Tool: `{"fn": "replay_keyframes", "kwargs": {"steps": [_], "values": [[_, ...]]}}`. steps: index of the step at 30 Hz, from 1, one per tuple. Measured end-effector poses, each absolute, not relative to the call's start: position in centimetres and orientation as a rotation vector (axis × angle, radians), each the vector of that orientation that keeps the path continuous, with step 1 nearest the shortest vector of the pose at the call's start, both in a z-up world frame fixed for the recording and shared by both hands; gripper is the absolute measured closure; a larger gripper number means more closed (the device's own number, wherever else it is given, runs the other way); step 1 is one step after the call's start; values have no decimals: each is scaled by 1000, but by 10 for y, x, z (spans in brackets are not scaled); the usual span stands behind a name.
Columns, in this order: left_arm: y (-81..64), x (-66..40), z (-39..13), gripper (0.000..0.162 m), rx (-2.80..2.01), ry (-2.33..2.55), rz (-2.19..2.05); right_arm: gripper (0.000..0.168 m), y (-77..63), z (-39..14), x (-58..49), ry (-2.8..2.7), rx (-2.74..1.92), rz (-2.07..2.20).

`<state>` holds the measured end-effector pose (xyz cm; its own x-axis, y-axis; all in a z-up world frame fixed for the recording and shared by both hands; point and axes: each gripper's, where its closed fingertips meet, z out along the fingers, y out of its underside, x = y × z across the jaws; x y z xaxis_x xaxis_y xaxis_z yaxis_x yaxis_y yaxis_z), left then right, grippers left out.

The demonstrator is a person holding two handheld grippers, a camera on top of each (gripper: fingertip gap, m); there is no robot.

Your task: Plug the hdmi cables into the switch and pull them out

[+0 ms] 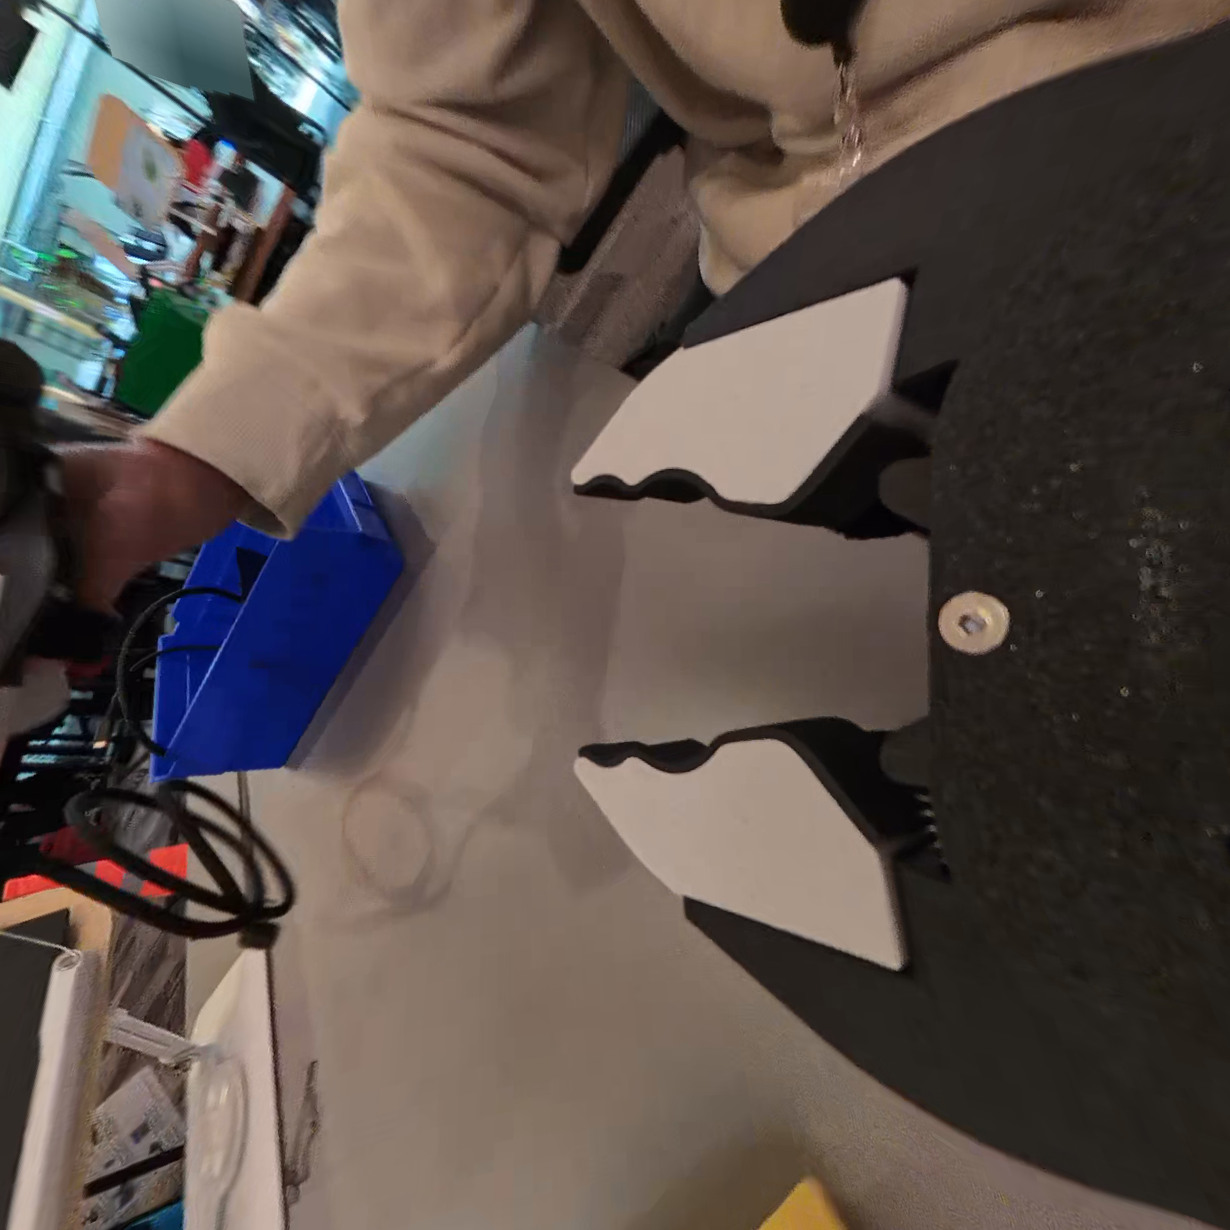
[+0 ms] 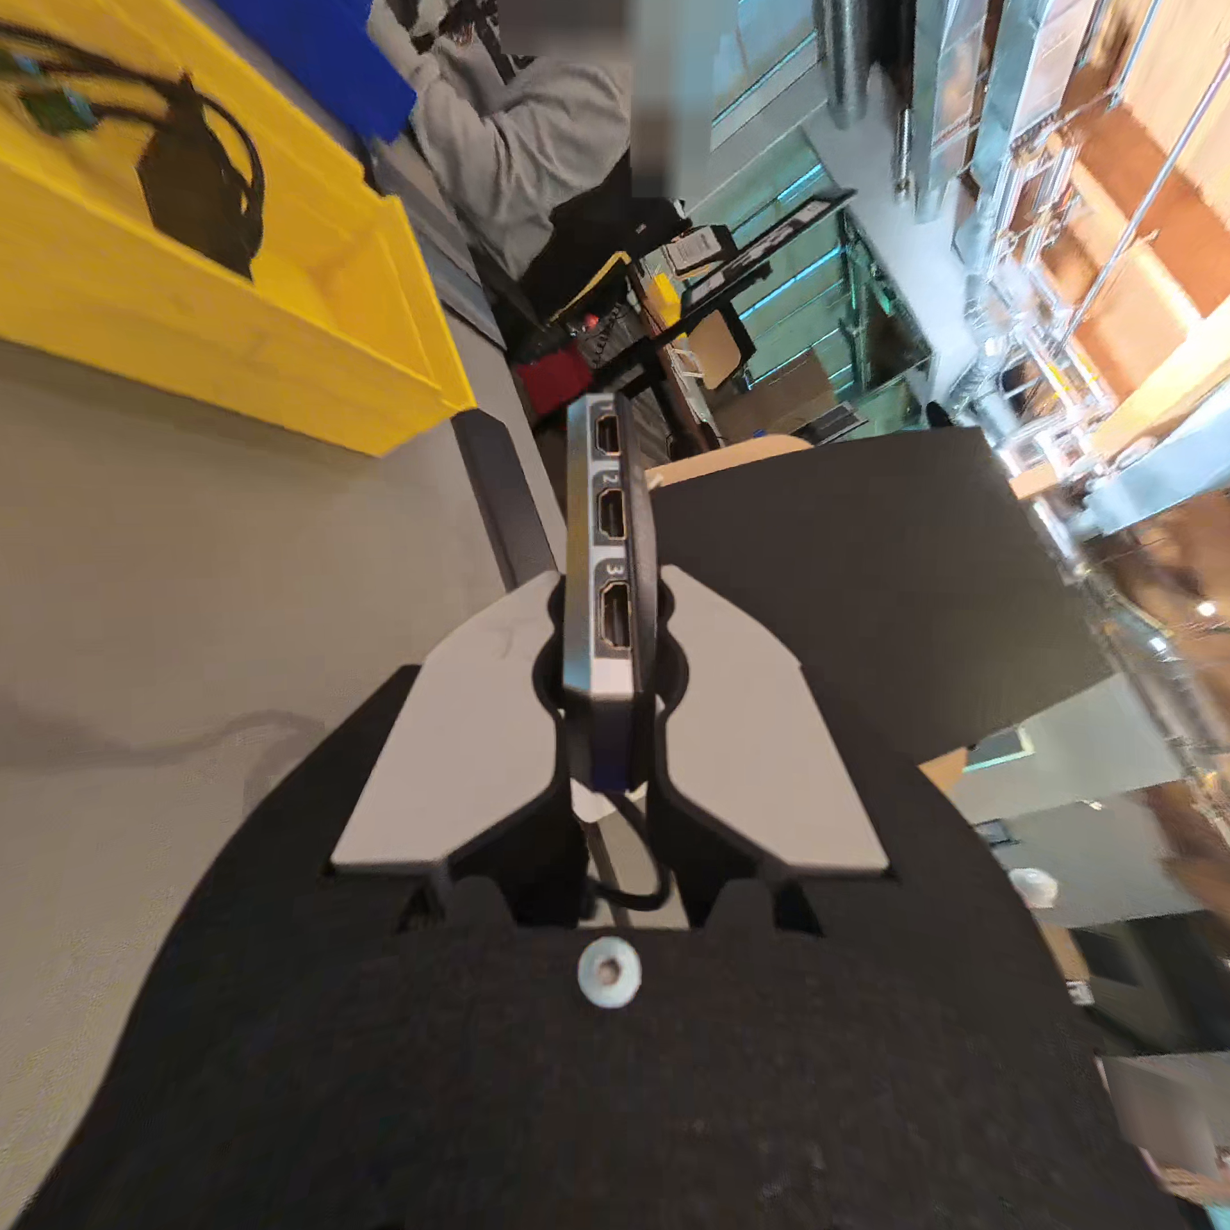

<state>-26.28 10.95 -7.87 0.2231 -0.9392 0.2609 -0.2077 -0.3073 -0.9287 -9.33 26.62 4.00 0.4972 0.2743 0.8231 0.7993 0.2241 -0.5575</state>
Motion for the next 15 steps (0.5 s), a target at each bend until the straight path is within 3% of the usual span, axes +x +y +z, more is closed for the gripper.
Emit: {"fn": "replay_keyframes", "kwargs": {"steps": [8, 15], "values": [[122, -299, -81, 107, -1680, 921, -1018, 147, 262, -83, -114, -1047, -1244, -502], [142, -310, -91, 114, -1733, 895, -955, 146, 267, -88, -107, -1030, -1281, -452]]}}
